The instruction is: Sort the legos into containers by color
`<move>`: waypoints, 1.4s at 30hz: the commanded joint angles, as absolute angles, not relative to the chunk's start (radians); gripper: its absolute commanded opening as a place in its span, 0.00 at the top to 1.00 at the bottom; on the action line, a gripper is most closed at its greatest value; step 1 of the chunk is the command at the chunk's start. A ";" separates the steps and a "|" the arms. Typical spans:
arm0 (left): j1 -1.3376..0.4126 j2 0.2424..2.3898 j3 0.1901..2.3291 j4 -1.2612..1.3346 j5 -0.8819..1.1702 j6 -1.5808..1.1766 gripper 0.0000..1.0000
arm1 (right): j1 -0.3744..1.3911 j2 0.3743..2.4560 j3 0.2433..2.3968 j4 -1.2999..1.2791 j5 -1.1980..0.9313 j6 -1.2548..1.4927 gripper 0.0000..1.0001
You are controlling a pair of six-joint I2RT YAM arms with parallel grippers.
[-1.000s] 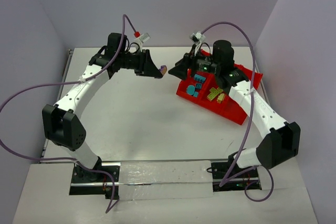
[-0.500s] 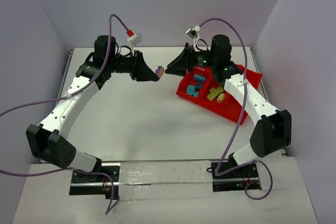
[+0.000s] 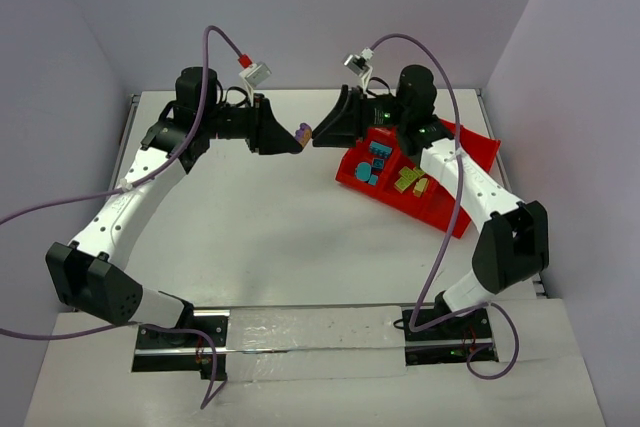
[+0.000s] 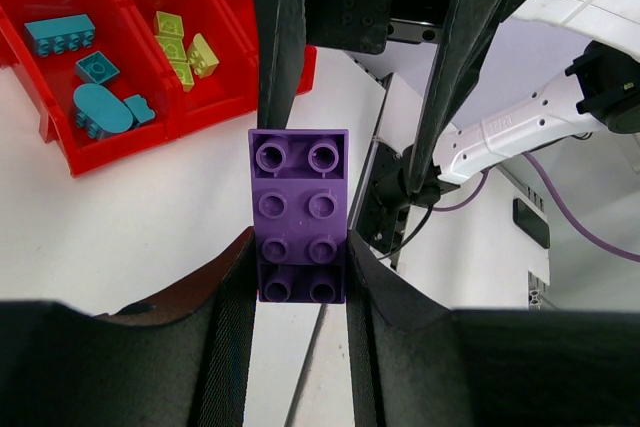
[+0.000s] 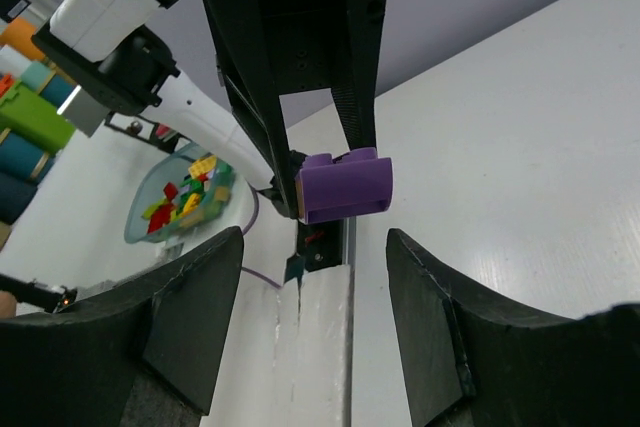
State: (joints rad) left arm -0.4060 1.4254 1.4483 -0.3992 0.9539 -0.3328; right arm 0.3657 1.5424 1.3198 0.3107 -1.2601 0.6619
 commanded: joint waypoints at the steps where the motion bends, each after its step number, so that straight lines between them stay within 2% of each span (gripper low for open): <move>1: -0.417 1.407 1.457 -0.356 0.965 -0.318 1.00 | 0.385 1.566 1.379 0.403 -1.312 0.706 0.34; 13: -0.425 1.408 1.465 -0.373 0.988 -0.308 1.00 | 0.399 1.631 1.399 0.653 -1.330 0.902 0.37; 23: -0.431 1.401 1.474 -0.390 0.985 -0.295 1.00 | 0.399 1.652 1.407 0.669 -1.317 0.913 0.39; 34: -0.431 1.401 1.479 -0.380 0.974 -0.299 1.00 | 0.400 1.661 1.387 0.721 -1.365 0.965 0.63; 36: -0.431 1.401 1.480 -0.384 0.967 -0.297 1.00 | 0.400 1.662 1.380 0.738 -1.372 0.986 0.75; 39: -0.431 1.399 1.481 -0.386 0.959 -0.296 1.00 | 0.400 1.662 1.375 0.764 -1.373 1.004 0.83; 42: -0.431 1.396 1.484 -0.390 0.939 -0.298 1.00 | 0.402 1.663 1.374 0.804 -1.382 1.030 0.95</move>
